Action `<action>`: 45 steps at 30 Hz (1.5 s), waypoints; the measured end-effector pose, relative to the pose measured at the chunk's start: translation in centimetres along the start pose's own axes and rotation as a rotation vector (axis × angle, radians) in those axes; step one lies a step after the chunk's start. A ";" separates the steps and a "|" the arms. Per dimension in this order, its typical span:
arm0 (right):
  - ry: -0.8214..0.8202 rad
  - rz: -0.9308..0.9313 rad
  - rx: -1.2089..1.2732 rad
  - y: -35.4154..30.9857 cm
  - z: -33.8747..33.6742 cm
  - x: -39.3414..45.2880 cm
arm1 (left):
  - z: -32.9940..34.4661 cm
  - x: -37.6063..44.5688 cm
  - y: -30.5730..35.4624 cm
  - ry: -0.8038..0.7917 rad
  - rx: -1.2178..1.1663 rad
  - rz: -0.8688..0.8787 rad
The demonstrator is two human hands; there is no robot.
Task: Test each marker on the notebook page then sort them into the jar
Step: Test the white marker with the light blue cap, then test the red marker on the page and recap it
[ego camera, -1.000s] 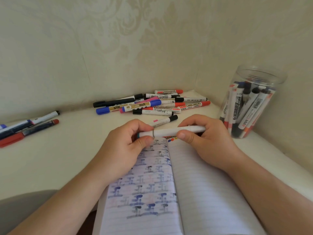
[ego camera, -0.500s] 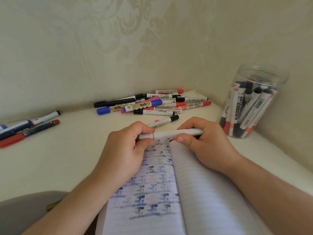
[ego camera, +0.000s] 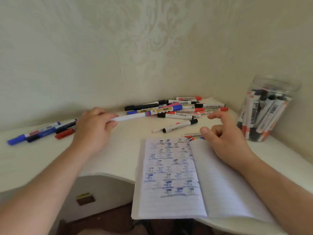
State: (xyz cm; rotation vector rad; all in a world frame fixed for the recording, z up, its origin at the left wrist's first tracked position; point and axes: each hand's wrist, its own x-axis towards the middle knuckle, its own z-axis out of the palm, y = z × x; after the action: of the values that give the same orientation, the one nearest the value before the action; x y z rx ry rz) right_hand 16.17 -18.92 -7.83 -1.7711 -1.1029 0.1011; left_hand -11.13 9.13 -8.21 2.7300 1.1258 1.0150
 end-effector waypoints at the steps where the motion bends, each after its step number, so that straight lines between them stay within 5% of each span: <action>1: -0.010 -0.002 -0.016 -0.1 0.0 0.0 | -0.7 -0.2 -2.7 -0.014 0.083 -0.032; 7: -0.033 0.002 -0.026 -0.1 0.1 0.2 | -4.7 -2.6 -10.3 -0.119 0.436 -0.175; 20: -0.031 0.010 0.038 -0.3 -0.2 -0.2 | -2.8 -1.3 -6.2 -0.145 0.297 -0.193; 25: 0.044 0.039 0.158 -0.2 -0.5 0.0 | -3.4 1.4 1.2 0.079 0.176 -0.047; 29: 0.150 0.080 0.256 0.1 -0.6 0.3 | -2.1 3.6 10.8 -0.230 -0.157 0.144; 32: 0.155 0.081 0.288 0.1 -0.5 0.3 | 0.6 2.4 16.7 -0.405 -0.163 0.264; 40: 0.286 0.051 0.327 -0.2 -0.9 0.5 | 5.4 2.7 22.0 -0.491 0.065 0.415; 45: 0.276 0.000 0.063 0.2 -1.3 0.3 | 5.4 2.4 22.6 -0.275 -0.031 0.422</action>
State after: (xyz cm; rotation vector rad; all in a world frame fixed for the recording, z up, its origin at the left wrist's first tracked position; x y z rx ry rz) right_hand 17.15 -19.60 -7.24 -1.6708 -0.8906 -0.1044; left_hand 7.34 -4.91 -5.49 3.0277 0.5021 0.6367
